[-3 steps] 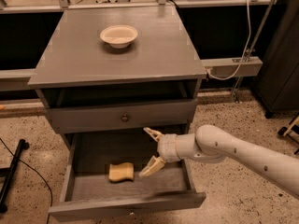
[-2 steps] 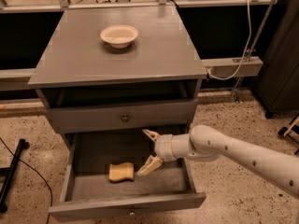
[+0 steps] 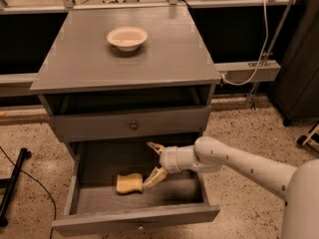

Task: Pick sponge from middle drawer and place on counter

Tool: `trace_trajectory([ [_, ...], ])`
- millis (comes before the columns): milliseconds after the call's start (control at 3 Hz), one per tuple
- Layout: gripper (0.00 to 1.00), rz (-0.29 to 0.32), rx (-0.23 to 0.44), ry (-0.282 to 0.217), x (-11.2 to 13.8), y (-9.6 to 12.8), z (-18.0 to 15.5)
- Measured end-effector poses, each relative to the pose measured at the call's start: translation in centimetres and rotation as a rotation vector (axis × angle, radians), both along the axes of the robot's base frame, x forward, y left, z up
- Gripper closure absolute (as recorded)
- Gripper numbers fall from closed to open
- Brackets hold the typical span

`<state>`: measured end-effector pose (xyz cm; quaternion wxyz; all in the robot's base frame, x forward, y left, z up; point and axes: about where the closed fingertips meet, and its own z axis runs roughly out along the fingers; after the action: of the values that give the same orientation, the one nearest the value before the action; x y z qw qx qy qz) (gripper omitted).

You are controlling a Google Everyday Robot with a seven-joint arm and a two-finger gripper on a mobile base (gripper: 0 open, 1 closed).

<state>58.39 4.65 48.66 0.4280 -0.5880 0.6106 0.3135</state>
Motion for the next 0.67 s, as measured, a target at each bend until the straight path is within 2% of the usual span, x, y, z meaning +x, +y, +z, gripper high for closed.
trace_trajectory([
  [333,0.0,0.026,0.028,0.0,0.0,0.8,-2.0],
  [667,0.0,0.022,0.055,-0.043,-0.3,0.9,-3.3],
])
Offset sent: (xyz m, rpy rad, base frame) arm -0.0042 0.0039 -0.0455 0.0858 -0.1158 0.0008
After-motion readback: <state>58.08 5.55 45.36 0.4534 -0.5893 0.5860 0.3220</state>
